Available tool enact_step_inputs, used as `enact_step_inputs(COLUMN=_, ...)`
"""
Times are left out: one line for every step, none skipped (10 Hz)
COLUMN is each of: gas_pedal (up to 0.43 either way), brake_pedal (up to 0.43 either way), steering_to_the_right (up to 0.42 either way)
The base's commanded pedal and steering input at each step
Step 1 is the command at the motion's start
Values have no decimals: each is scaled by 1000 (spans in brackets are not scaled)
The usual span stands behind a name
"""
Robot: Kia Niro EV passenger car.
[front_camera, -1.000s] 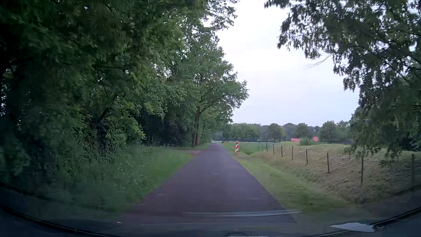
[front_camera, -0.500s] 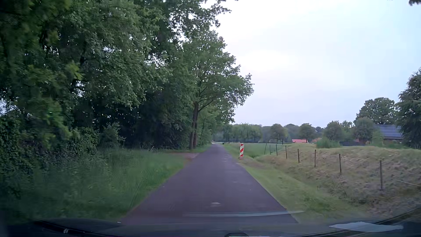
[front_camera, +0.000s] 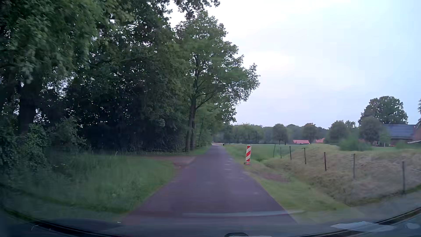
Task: Follow the waypoints while adhering to traffic rules and regulations
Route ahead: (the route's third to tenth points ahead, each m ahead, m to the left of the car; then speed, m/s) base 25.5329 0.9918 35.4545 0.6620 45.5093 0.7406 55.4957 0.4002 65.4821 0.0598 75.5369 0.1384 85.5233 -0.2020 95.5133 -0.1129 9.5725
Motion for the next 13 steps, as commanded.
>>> enact_step_inputs(gas_pedal=240, brake_pedal=0, steering_to_the_right=0)
enact_step_inputs(gas_pedal=240, brake_pedal=0, steering_to_the_right=0)
enact_step_inputs(gas_pedal=240, brake_pedal=0, steering_to_the_right=0)
enact_step_inputs(gas_pedal=228, brake_pedal=0, steering_to_the_right=0)
enact_step_inputs(gas_pedal=228, brake_pedal=0, steering_to_the_right=0)
enact_step_inputs(gas_pedal=228, brake_pedal=0, steering_to_the_right=0)
enact_step_inputs(gas_pedal=228, brake_pedal=0, steering_to_the_right=0)
enact_step_inputs(gas_pedal=228, brake_pedal=0, steering_to_the_right=0)
enact_step_inputs(gas_pedal=220, brake_pedal=0, steering_to_the_right=1)
enact_step_inputs(gas_pedal=220, brake_pedal=0, steering_to_the_right=0)
enact_step_inputs(gas_pedal=197, brake_pedal=0, steering_to_the_right=0)
enact_step_inputs(gas_pedal=197, brake_pedal=0, steering_to_the_right=0)
enact_step_inputs(gas_pedal=197, brake_pedal=0, steering_to_the_right=1)
